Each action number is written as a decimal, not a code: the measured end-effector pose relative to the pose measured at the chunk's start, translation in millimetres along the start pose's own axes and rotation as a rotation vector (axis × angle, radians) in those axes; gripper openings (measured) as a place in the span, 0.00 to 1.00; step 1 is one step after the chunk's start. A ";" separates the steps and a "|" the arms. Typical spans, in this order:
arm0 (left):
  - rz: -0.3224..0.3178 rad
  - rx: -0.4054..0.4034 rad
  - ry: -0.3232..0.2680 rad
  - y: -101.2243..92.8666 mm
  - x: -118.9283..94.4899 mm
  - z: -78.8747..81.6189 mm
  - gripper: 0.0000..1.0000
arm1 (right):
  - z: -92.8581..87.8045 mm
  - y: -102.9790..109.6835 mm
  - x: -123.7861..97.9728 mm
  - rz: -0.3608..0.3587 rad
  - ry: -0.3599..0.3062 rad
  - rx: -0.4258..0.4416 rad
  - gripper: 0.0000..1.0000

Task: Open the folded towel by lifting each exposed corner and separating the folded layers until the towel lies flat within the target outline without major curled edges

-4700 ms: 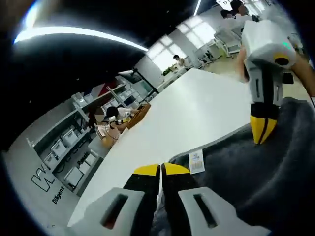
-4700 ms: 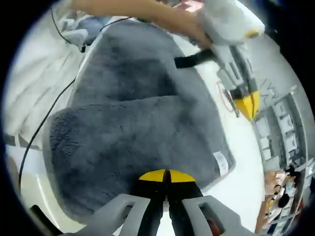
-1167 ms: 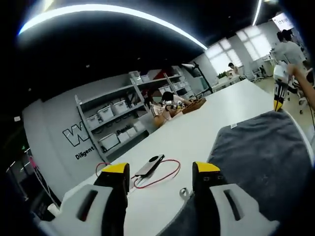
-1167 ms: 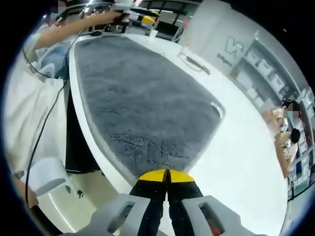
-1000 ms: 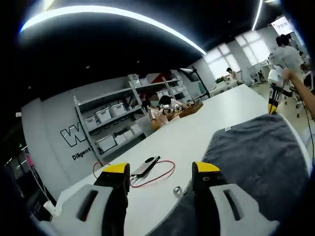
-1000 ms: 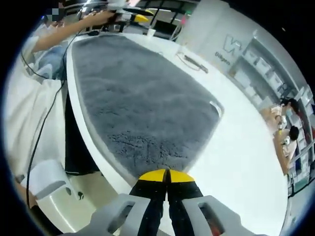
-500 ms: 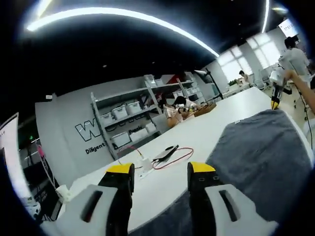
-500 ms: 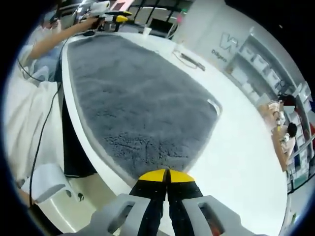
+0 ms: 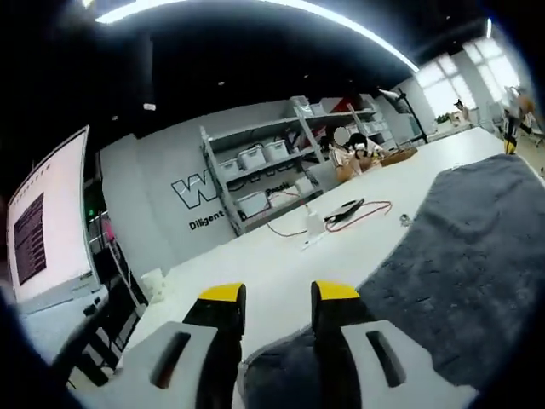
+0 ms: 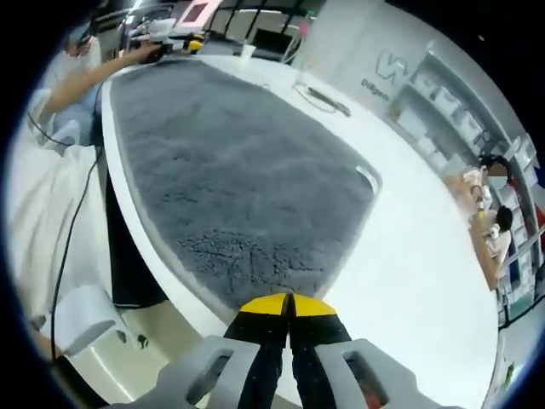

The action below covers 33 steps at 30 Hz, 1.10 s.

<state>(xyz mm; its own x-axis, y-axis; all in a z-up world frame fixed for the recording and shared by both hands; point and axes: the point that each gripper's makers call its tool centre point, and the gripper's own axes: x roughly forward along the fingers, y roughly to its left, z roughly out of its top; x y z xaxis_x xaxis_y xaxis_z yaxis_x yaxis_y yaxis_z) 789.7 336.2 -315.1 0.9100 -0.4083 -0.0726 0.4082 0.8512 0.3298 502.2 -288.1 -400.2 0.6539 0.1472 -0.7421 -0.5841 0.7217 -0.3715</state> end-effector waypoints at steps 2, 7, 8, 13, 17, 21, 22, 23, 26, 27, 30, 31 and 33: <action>0.008 -0.009 0.019 6.8 0.9 -5.8 0.26 | 0.2 -0.5 0.4 -0.003 0.012 0.004 0.00; 0.028 -0.034 0.065 20.4 5.2 -28.0 0.03 | -0.9 -2.0 0.6 -0.014 0.031 -0.028 0.00; 0.010 -0.030 0.062 19.1 6.2 -31.7 0.01 | -0.8 -4.4 -0.1 -0.027 0.036 -0.046 0.00; 0.001 0.053 0.084 13.4 5.3 -32.1 0.01 | -2.2 -24.7 -10.3 -0.123 0.059 -0.024 0.00; -0.052 0.056 0.131 -6.0 8.7 -42.9 0.01 | 25.9 -30.5 -14.9 -0.176 -0.019 -0.120 0.00; -0.078 0.050 0.167 -17.5 8.7 -57.3 0.01 | 69.9 -23.2 -5.3 -0.184 -0.103 -0.216 0.00; -0.071 0.062 0.181 -17.0 8.3 -60.5 0.01 | 77.3 -19.4 -0.9 -0.180 -0.107 -0.242 0.00; -0.064 0.094 0.177 -16.4 6.9 -57.6 0.01 | 84.8 -15.5 3.5 -0.175 -0.111 -0.269 0.00; -0.055 0.083 0.179 -16.6 4.7 -58.8 0.01 | 120.7 8.8 24.0 -0.119 -0.186 -0.335 0.00; -0.052 0.106 0.175 -16.6 1.9 -58.7 0.01 | 141.9 18.9 33.7 -0.103 -0.236 -0.377 0.00; -0.040 0.112 0.180 -16.4 -0.6 -59.4 0.01 | 193.6 29.2 43.8 -0.096 -0.383 -0.330 0.00; -0.037 0.116 0.181 -16.8 -1.3 -59.3 0.01 | 213.2 29.3 45.0 -0.106 -0.449 -0.331 0.00; -0.036 0.133 0.176 -18.2 -3.6 -58.4 0.01 | 243.3 35.6 51.3 -0.070 -0.563 -0.303 0.00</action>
<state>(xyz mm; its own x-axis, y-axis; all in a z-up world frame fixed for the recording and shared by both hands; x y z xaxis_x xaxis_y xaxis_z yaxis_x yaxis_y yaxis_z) 783.2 341.4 -375.7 0.8983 -0.3639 -0.2463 0.4383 0.7814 0.4442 632.0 -90.3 -315.7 0.8000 0.4982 -0.3345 -0.5866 0.5319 -0.6108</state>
